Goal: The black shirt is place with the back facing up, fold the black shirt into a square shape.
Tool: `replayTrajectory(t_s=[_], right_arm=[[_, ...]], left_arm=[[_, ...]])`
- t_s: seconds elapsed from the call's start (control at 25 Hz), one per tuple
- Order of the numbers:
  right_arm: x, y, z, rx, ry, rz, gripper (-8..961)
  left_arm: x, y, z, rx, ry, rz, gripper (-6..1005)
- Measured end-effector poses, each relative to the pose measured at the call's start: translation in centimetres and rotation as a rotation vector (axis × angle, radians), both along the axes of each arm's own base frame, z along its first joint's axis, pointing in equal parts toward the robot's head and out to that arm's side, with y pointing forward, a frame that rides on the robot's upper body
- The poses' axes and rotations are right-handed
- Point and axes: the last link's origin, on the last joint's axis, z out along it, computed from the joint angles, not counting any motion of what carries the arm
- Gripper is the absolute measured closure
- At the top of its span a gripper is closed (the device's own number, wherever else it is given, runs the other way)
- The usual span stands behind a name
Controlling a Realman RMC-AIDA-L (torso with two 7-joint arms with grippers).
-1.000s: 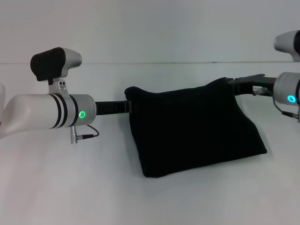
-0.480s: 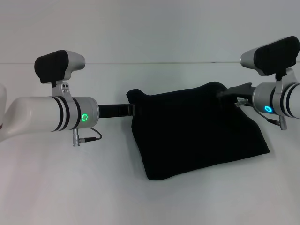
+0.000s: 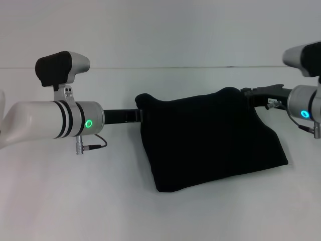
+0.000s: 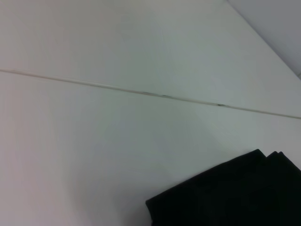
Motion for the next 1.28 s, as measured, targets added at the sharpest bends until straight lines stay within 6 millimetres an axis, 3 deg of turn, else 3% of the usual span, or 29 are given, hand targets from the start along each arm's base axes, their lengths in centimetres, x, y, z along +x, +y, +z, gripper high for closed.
replayTrajectory(t_s=[0.24,0.56,1.04,1.28], right_arm=[[-0.1,-2.4,1.2,-0.132,0.142,0.092,879],[1.0,-4.7,1.4,-0.298,0.14,0.123,866],[3.3,-5.7,1.4,-0.339,0.065,0.064,848],[5.0,-6.1,3.1,-0.269,0.088,0.022,839]], left_arm=[[-0.2,0.0,0.1,0.008,0.006,0.004,882],[-0.3,0.1,0.3,0.02,0.008,0.003,877],[-0.1,0.5,0.6,0.038,0.016,-0.002,870],[-0.1,0.8,0.9,0.051,0.022,-0.001,867]])
